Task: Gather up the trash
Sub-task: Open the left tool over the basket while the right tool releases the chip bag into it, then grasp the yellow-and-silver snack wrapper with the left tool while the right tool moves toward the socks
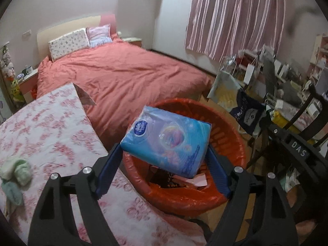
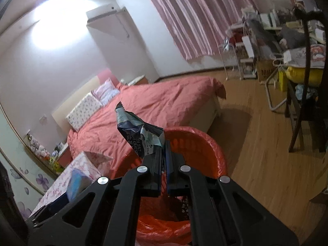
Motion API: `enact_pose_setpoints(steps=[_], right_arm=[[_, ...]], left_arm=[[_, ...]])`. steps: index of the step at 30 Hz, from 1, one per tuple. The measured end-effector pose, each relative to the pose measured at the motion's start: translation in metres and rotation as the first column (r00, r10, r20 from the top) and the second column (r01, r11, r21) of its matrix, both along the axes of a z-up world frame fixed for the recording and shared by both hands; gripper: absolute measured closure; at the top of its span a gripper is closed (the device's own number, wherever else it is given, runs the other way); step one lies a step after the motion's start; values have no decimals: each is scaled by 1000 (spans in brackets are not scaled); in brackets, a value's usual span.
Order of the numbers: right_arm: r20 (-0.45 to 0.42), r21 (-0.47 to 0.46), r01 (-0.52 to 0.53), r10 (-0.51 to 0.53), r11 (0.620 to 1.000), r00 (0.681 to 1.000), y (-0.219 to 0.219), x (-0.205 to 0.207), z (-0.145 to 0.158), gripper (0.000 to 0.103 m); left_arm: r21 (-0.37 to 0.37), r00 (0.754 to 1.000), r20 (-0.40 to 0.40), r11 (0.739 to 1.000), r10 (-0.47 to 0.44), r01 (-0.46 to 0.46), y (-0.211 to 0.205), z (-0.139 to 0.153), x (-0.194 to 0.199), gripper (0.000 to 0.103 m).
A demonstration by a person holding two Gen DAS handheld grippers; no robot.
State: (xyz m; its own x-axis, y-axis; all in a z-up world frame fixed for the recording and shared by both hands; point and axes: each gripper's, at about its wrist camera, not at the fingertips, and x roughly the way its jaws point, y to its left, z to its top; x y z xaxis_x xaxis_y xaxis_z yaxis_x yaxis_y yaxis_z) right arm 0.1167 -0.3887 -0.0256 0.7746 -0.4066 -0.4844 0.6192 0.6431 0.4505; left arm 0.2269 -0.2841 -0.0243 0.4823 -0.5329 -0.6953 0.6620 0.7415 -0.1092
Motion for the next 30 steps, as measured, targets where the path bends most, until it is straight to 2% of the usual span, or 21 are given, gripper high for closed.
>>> enact_pose_setpoints(steps=[2, 6, 9, 13, 22, 26, 30], right_arm=[[-32, 23, -14, 14, 1000, 999, -4, 6, -10, 96], [-59, 54, -22, 25, 998, 998, 1, 4, -23, 67], [-71, 47, -33, 36, 998, 997, 3, 4, -23, 64], [-77, 25, -39, 41, 999, 996, 14, 0, -16, 50], [-104, -30, -93, 90, 995, 991, 44, 7, -4, 40], [-119, -59, -140, 132, 988, 984, 60, 11, 0, 36], [-132, -85, -198, 186, 976, 974, 83, 17, 4, 35]], left_arm=[[19, 1000, -26, 1000, 1, -1, -8, -12, 7, 20], [44, 999, -44, 999, 19, -17, 0, -26, 16, 19], [57, 998, -40, 997, 46, -44, 15, -28, 20, 19], [77, 996, 4, 993, 92, -92, 45, -22, 15, 19], [117, 973, 76, 967, 217, -225, 131, -10, 0, 16], [119, 954, 96, 948, 286, -296, 179, -4, -4, 16], [130, 923, 118, 916, 366, -380, 232, -4, -6, 16]])
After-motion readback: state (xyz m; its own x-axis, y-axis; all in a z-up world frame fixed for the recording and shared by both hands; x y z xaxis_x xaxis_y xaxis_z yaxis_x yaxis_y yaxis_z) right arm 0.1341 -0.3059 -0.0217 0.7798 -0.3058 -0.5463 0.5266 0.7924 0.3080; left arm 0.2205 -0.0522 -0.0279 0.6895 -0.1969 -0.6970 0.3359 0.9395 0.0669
